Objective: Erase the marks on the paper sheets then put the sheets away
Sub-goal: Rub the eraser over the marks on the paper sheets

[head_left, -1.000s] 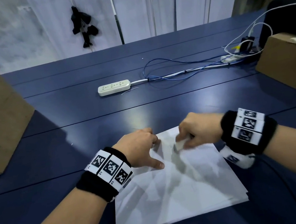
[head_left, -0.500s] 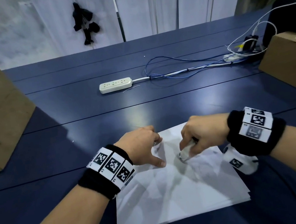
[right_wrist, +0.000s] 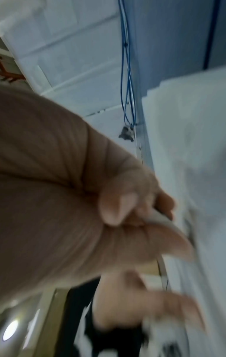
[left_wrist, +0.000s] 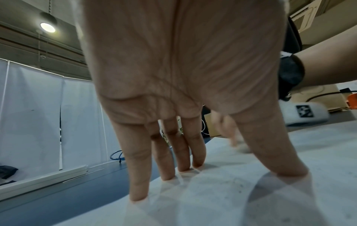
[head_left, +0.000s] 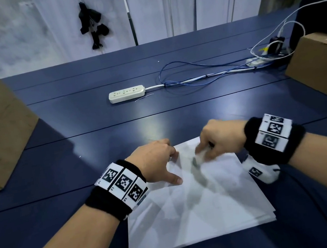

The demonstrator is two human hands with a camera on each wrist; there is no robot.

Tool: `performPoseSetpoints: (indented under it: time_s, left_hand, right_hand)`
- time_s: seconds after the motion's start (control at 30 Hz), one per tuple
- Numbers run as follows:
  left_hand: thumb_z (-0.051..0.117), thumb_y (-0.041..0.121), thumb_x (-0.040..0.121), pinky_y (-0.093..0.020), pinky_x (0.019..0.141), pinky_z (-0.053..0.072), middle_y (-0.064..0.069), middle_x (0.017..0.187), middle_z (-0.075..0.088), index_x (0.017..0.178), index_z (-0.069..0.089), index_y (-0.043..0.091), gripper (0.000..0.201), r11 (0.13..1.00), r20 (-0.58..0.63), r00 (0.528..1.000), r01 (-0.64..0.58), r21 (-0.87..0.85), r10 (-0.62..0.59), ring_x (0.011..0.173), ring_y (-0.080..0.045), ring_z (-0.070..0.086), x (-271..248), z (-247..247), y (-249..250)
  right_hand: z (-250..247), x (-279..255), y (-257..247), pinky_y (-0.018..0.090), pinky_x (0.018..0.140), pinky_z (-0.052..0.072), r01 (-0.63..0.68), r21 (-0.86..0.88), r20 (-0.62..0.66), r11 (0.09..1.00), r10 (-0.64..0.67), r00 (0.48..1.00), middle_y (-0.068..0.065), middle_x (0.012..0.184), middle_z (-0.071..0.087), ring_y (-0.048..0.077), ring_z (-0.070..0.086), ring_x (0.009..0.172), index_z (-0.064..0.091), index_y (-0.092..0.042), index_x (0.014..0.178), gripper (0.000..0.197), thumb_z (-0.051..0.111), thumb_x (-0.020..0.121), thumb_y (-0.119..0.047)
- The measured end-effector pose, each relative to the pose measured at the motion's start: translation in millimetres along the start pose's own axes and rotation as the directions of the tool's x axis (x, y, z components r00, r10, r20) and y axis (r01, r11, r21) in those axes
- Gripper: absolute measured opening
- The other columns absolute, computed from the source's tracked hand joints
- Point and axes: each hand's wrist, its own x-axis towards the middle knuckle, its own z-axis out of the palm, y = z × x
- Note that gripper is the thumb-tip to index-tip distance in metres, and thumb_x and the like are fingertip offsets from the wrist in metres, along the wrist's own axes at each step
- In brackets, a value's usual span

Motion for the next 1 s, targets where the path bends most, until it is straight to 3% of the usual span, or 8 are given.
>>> performPoseSetpoints:
  time_s: [0.13,0.33,0.5,0.6,0.73,0.83,0.9,1.0]
  left_hand:
    - [0.073,0.066,0.067,-0.038,0.076,0.053,0.009,0.104,0.046,0.111,0.059,0.026,0.060,1.000,0.006,1.000,0.002,-0.005,-0.002,0.094,-0.017,0.054,-1.2,-1.0,0.1]
    - [0.071,0.067,0.068,-0.039,0.074,0.053,0.008,0.104,0.046,0.112,0.060,0.024,0.063,1.000,0.011,1.000,0.001,0.004,-0.001,0.095,-0.017,0.054,-0.4,0.4,0.2]
    - [0.072,0.066,0.069,-0.038,0.075,0.052,0.008,0.106,0.046,0.112,0.058,0.024,0.061,1.000,0.016,1.000,-0.001,-0.001,0.001,0.097,-0.017,0.053,-1.5,0.0,0.4]
    - [0.072,0.065,0.069,-0.039,0.077,0.052,0.008,0.107,0.047,0.113,0.058,0.025,0.061,1.000,0.021,1.000,0.002,-0.005,-0.002,0.098,-0.016,0.053,-0.5,0.1,-0.2]
    - [0.071,0.066,0.069,-0.039,0.076,0.053,0.008,0.105,0.046,0.110,0.059,0.023,0.061,1.000,0.022,1.000,-0.002,0.011,0.002,0.097,-0.018,0.053,1.5,0.8,-0.8]
    - [0.071,0.066,0.069,-0.040,0.078,0.053,0.009,0.106,0.046,0.113,0.058,0.025,0.062,1.000,0.030,1.000,-0.007,0.014,0.007,0.100,-0.017,0.053,1.6,0.6,-0.1]
    - [0.071,0.067,0.069,-0.040,0.077,0.053,0.009,0.106,0.046,0.112,0.058,0.024,0.062,1.000,0.029,1.000,-0.005,0.016,0.004,0.099,-0.017,0.053,0.6,-0.4,0.3]
    - [0.072,0.065,0.069,-0.040,0.077,0.053,0.009,0.107,0.046,0.114,0.058,0.024,0.062,1.000,0.031,1.000,-0.001,0.009,0.001,0.098,-0.017,0.053,0.4,-0.7,-0.1]
  right_hand:
    - [-6.1,12.5,11.2,0.027,0.067,0.047,-0.042,-0.037,-0.157,0.998,0.036,0.987,-0.002,0.067,0.061,0.016,0.049,0.063,0.074,-0.030,0.104,0.024,0.067,0.082,-0.036]
    - [4.8,-15.9,-13.1,0.024,0.064,0.047,0.073,0.050,0.157,0.996,-0.080,0.984,-0.004,0.076,0.066,0.011,0.054,0.068,0.071,-0.037,0.102,0.029,0.064,0.080,-0.054]
    - [-8.3,11.8,11.8,0.021,0.060,0.041,-0.062,-0.032,-0.157,0.998,0.056,0.986,-0.005,0.062,0.061,0.014,0.046,0.058,0.073,-0.029,0.105,0.026,0.065,0.082,-0.038]
    - [-4.1,1.4,11.4,0.022,0.061,0.039,-0.029,-0.032,-0.113,0.999,0.025,0.993,-0.001,0.069,0.064,0.015,0.048,0.062,0.072,-0.031,0.104,0.028,0.062,0.080,-0.038]
    - [4.7,-22.1,-5.2,0.010,0.058,0.037,0.071,0.052,0.090,0.996,-0.076,0.993,-0.004,0.074,0.064,0.012,0.054,0.068,0.071,-0.033,0.104,0.033,0.062,0.079,-0.053]
    - [-1.0,-7.2,5.0,0.005,0.054,0.034,-0.005,-0.013,-0.069,1.000,0.005,0.998,-0.010,0.060,0.055,0.006,0.050,0.057,0.072,-0.031,0.105,0.027,0.066,0.081,-0.040]
    - [-5.3,4.3,12.0,0.012,0.057,0.036,-0.054,-0.056,-0.166,0.997,0.044,0.985,-0.008,0.057,0.052,0.005,0.047,0.054,0.073,-0.029,0.103,0.024,0.063,0.084,-0.040]
    - [-3.2,1.9,12.8,0.020,0.061,0.038,-0.045,-0.073,-0.122,0.996,0.036,0.992,-0.004,0.066,0.058,0.011,0.047,0.059,0.072,-0.028,0.104,0.024,0.064,0.083,-0.037]
